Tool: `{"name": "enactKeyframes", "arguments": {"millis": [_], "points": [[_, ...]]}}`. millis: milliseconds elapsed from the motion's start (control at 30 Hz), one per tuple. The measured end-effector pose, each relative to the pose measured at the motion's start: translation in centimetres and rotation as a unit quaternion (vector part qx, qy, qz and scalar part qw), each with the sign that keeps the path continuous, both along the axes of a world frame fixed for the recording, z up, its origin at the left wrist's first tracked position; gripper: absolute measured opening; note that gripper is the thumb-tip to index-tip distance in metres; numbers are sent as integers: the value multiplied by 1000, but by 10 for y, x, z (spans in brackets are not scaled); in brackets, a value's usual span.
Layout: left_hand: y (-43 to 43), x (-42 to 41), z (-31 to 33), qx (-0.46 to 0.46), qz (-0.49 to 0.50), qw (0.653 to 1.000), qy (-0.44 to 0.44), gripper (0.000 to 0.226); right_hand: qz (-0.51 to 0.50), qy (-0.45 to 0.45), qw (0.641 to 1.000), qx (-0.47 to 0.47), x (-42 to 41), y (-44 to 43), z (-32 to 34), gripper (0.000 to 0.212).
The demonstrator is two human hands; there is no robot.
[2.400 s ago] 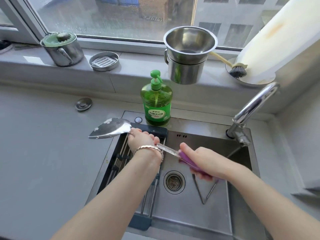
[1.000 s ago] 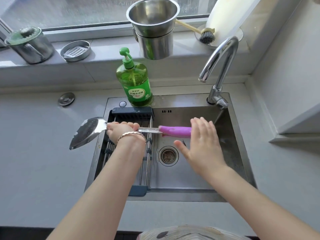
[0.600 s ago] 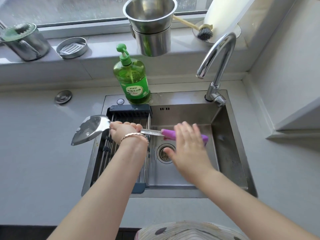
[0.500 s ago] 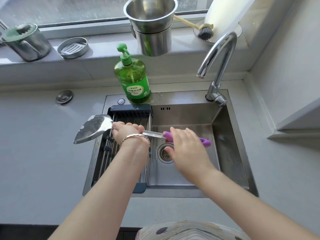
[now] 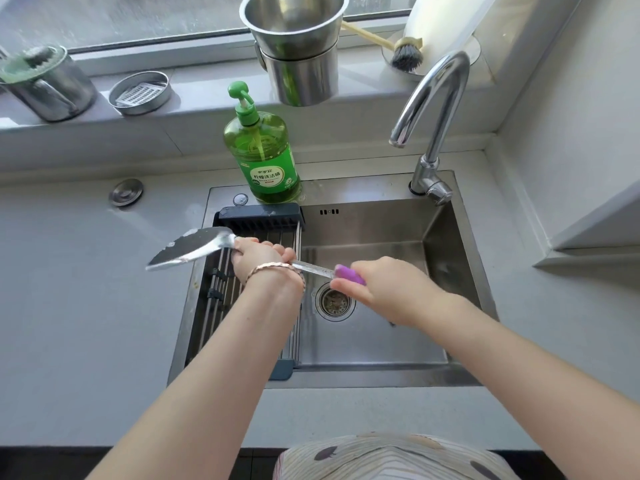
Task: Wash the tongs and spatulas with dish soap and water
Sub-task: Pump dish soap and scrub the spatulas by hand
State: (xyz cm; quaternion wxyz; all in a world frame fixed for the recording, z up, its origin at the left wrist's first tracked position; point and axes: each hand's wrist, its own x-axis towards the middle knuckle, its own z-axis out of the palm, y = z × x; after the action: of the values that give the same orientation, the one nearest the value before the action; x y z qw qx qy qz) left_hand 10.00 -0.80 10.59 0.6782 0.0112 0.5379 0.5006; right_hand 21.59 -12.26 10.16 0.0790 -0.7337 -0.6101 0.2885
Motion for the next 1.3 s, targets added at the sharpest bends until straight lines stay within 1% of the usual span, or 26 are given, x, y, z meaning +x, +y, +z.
{"name": "enactKeyframes", "arguments": {"millis": [33, 100, 167, 200, 267, 333, 367, 433, 467, 500, 533, 567, 633, 667, 733, 833, 867, 900, 967, 1000, 1033, 1067, 1100, 1133, 1200, 1300], "points": [[-1, 0, 2, 5, -23, 1000, -4, 37, -25, 92, 995, -41, 2, 2, -1, 54], [-4, -2, 5, 34, -77, 995, -53, 42, -65, 263, 953, -136, 11, 4, -4, 59], [-8, -5, 4, 68, -99, 986, -117, 54, -68, 334, 922, -182, 18, 3, -8, 60], [-9, -5, 3, 80, -98, 981, -144, 59, -66, 338, 922, -177, 19, 3, -8, 61], [-10, -7, 0, 92, -87, 976, -177, 63, -68, 319, 936, -134, 19, 2, -8, 62], [-9, -7, -2, 93, -69, 977, -178, 62, -79, 266, 958, -73, 18, -1, -6, 57], [-8, -6, -2, 87, -60, 980, -169, 61, -76, 205, 975, -35, 18, -5, -5, 53], [-8, -5, -4, 63, -50, 987, -141, 58, -57, 19, 997, 45, 19, -12, -8, 43], [-8, -4, -4, 47, -53, 989, -129, 56, -54, -30, 996, 68, 19, -15, -11, 43], [-9, -4, -5, 30, -61, 990, -120, 55, -58, -32, 996, 61, 19, -18, -14, 45], [-9, -4, -6, 16, -74, 991, -113, 54, -70, 24, 997, 31, 21, -20, -17, 50], [-10, -4, -7, 10, -90, 990, -110, 54, -92, 116, 989, -15, 21, -22, -20, 53], [-13, -5, -10, 28, -123, 984, -125, 57, -132, 279, 945, -111, 21, -24, -18, 58], [-15, -5, -12, 47, -135, 978, -148, 58, -143, 328, 922, -147, 22, -25, -16, 58], [-17, -7, -13, 90, -152, 962, -210, 54, -149, 381, 895, -177, 23, -24, -16, 57], [-15, -7, -10, 117, -146, 947, -262, 63, -172, 410, 882, -158, 24, -20, -17, 56], [-13, -7, -9, 114, -131, 950, -259, 68, -176, 390, 894, -133, 23, -19, -18, 55], [-11, -7, -8, 108, -111, 956, -250, 71, -180, 341, 918, -94, 22, -19, -18, 54], [-7, -6, -8, 80, -62, 970, -222, 73, -204, 156, 966, 23, 18, -21, -21, 53], [-4, -7, -8, 65, -34, 974, -216, 74, -224, 35, 968, 105, 15, -23, -23, 50], [-2, -8, -9, 54, -5, 975, -215, 75, -232, -69, 951, 192, 12, -25, -25, 46], [1, -10, -8, 46, 22, 975, -217, 76, -220, -147, 927, 266, 8, -30, -29, 42], [3, -12, -8, 44, 41, 974, -217, 76, -205, -194, 909, 307, 2, -35, -33, 41], [4, -12, -7, 46, 48, 975, -213, 76, -193, -210, 907, 310, -6, -40, -38, 46], [2, -8, -5, 54, 34, 979, -195, 76, -161, -214, 923, 277, -24, -45, -47, 59], [-4, -1, -7, 58, 9, 982, -181, 76, -70, -205, 939, 267, -40, -38, -49, 63]]}}
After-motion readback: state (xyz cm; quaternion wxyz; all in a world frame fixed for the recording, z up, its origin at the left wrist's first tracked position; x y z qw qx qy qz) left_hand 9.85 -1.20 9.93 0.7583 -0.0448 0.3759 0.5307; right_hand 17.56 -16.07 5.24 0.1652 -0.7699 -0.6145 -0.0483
